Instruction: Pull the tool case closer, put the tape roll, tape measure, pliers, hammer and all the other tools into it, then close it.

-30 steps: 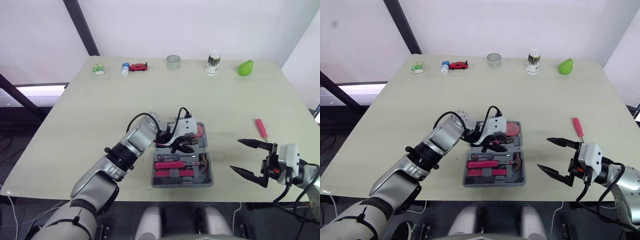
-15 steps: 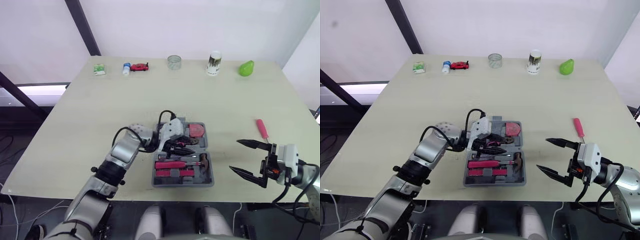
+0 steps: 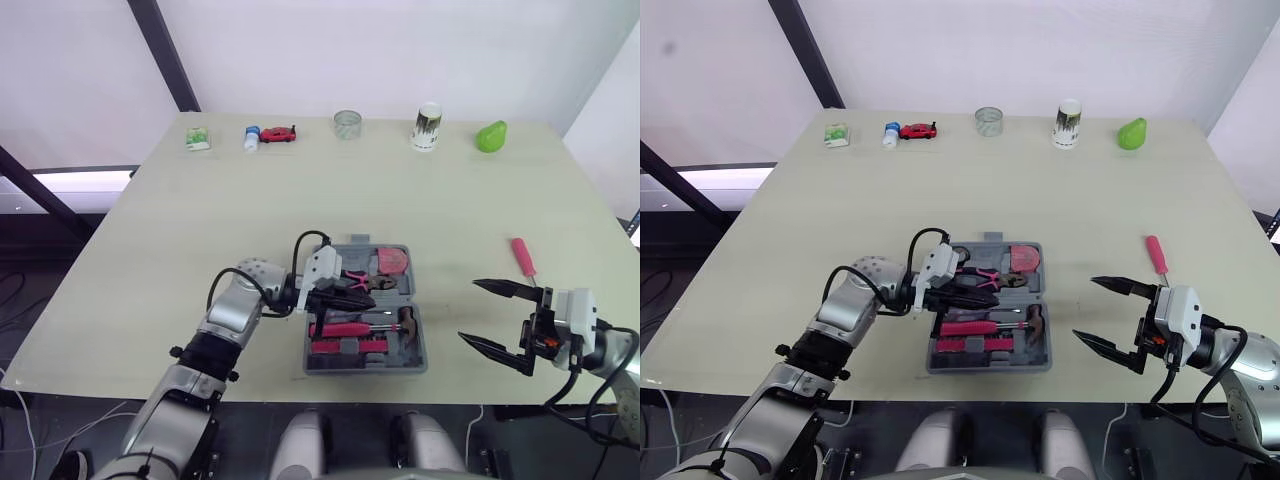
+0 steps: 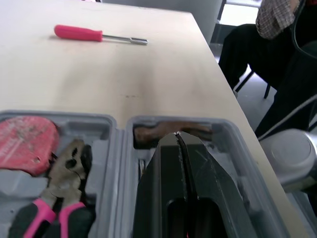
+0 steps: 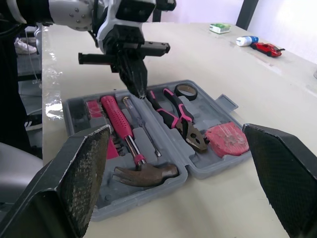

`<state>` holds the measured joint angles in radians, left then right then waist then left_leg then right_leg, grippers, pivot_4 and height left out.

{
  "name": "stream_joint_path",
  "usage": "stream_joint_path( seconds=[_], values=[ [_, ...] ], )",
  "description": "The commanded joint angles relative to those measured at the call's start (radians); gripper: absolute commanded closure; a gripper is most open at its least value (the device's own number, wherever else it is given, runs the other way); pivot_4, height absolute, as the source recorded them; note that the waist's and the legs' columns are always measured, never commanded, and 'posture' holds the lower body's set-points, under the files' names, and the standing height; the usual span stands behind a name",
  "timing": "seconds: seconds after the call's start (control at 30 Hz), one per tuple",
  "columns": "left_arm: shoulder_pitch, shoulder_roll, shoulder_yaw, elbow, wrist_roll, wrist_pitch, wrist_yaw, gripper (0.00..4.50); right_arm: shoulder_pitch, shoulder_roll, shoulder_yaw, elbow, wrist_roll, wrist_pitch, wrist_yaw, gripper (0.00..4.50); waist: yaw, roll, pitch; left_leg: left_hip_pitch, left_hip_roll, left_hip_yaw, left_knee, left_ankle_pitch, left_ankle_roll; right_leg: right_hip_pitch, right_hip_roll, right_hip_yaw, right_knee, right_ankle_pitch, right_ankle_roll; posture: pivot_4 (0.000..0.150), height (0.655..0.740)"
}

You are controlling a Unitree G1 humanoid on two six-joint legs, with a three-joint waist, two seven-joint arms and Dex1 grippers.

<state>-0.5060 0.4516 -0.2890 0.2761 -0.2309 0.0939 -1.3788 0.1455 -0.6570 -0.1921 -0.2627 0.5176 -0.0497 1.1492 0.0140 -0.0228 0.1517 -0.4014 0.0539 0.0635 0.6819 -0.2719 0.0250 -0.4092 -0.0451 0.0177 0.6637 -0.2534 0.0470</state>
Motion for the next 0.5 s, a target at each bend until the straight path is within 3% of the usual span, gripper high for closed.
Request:
stream_joint_path(
  seconds=[0.03, 0.27, 0.5],
  values=[
    [0.013, 0.002, -0.014, 0.025, 0.024, -0.059, -0.014, 4.48, 0.0, -0.002, -0.016, -0.017, 0.015, -0.015, 0.001, 0.0, 0.0, 0.0, 0.0, 0.0, 0.0, 0.0, 0.0, 0.0, 0.0, 0.0, 0.0, 0.0, 0.0, 0.0, 0.0, 0.15, 0.74],
    [0.02, -0.005, -0.036, 0.117, 0.08, -0.143, -0.004, 4.48, 0.009, -0.001, -0.019, -0.024, 0.015, -0.017, -0.002, 0.0, 0.0, 0.0, 0.0, 0.0, 0.0, 0.0, 0.0, 0.0, 0.0, 0.0, 0.0, 0.0, 0.0, 0.0, 0.0, 0.15, 0.74],
    [0.02, 0.0, -0.117, 0.263, 0.218, -0.256, 0.016, 4.48, 0.016, -0.003, -0.022, -0.03, 0.016, -0.015, -0.006, 0.0, 0.0, 0.001, -0.001, 0.0, 0.0, 0.0, 0.0, 0.0, 0.0, 0.0, 0.0, 0.0, 0.0, 0.0, 0.0, 0.15, 0.74]
  ],
)
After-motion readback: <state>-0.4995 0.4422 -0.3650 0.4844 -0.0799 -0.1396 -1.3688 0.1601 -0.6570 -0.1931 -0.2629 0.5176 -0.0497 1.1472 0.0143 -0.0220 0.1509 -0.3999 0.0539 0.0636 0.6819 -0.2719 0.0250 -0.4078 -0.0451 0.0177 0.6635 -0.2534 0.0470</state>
